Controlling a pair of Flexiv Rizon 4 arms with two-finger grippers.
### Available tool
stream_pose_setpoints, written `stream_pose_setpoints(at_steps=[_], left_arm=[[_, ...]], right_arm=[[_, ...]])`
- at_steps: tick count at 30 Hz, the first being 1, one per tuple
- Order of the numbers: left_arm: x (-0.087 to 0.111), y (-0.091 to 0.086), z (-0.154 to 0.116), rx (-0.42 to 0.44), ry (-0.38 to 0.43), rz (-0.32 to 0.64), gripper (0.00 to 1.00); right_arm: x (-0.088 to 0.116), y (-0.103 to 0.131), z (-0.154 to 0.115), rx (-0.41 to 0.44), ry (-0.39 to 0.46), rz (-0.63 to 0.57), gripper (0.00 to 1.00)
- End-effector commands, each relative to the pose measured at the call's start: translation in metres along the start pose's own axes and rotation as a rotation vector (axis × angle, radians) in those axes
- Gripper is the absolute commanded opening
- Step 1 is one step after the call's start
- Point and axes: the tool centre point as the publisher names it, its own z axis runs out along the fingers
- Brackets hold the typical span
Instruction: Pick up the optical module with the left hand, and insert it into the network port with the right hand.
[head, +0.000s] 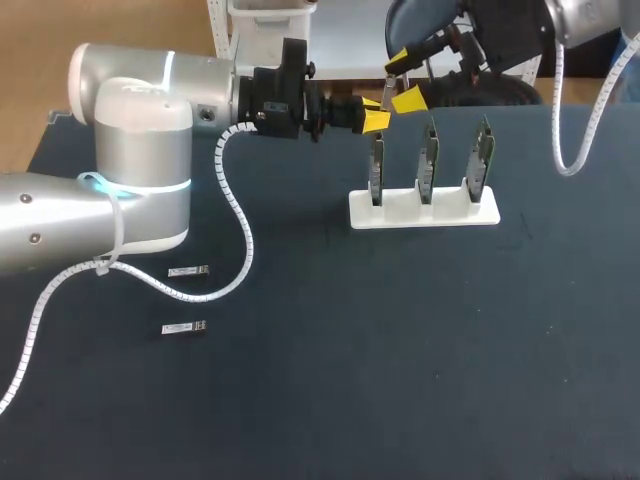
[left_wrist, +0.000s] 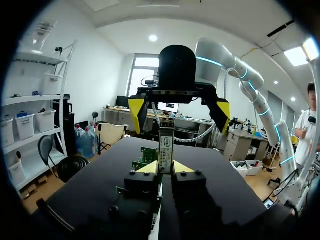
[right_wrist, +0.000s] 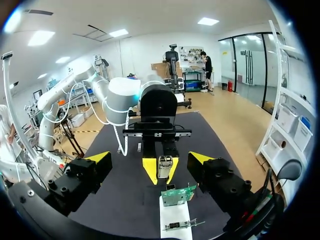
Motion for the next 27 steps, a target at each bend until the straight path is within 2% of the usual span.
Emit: stream_pose_setpoints(at_steps=[1,8,10,11,27], left_arm=[[0.0004,-0.0001,-0.0002,-0.001,-0.002,0.001,0.00],[0.0004,-0.0001,-0.0002,-0.001,-0.002,0.001,0.00],[0.0004,-0.0001,-0.0002,-0.001,-0.002,0.001,0.00],[0.0004,-0.0001,-0.0002,-0.001,-0.002,0.001,0.00],[0.0004,-0.0001,-0.0002,-0.001,-0.002,0.001,0.00]], right_arm=[[-0.0018,-0.0077,0.0020,-0.015,0.001,-0.002,1.00],[-0.0034,-0.0098,0.0047,-0.022,0.011,-0.007,1.00],[-0.0030,-0.0105,0.0053,-0.013,0.007,0.000,0.25],[-0.0029,-0.0105,0.0054,-0.012,0.004,0.000,0.00],[-0.0001,-0.0098,0.0065,-0.013,0.000,0.006,0.00]])
